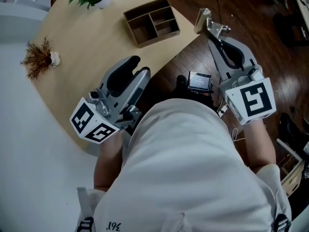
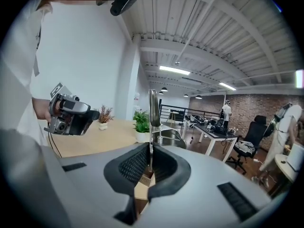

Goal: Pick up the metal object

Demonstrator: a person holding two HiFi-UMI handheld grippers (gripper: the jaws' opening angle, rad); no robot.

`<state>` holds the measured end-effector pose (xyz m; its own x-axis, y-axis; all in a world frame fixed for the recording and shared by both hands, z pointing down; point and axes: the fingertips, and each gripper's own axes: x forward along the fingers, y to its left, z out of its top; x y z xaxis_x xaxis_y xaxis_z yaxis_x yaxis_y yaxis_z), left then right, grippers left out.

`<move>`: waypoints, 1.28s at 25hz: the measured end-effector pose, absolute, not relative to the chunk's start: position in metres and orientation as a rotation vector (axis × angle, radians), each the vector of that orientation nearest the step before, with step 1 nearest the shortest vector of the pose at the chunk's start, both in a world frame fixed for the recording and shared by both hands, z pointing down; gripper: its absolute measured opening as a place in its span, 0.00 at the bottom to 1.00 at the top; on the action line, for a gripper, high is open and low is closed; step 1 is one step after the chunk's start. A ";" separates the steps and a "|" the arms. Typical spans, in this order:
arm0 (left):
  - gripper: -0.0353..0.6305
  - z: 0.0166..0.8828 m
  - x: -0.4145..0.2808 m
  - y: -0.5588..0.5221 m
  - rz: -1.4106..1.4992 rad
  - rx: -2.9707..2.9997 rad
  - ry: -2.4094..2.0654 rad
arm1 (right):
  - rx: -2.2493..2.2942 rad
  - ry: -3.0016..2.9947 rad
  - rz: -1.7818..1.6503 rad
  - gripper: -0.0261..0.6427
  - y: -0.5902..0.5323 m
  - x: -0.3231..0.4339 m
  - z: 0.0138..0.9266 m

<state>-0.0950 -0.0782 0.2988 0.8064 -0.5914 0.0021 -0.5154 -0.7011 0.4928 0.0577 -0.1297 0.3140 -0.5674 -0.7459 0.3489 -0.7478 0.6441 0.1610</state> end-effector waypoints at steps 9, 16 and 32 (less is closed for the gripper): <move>0.28 0.306 -0.080 -0.067 -0.189 2.520 -0.757 | 1.229 -2.501 0.143 0.05 -0.117 0.072 0.324; 0.28 0.310 -0.069 -0.062 -0.174 2.523 -0.717 | 1.234 -2.514 0.178 0.05 -0.111 0.074 0.326; 0.28 0.318 -0.066 -0.065 -0.159 2.503 -0.702 | 1.239 -2.512 0.208 0.05 -0.108 0.075 0.326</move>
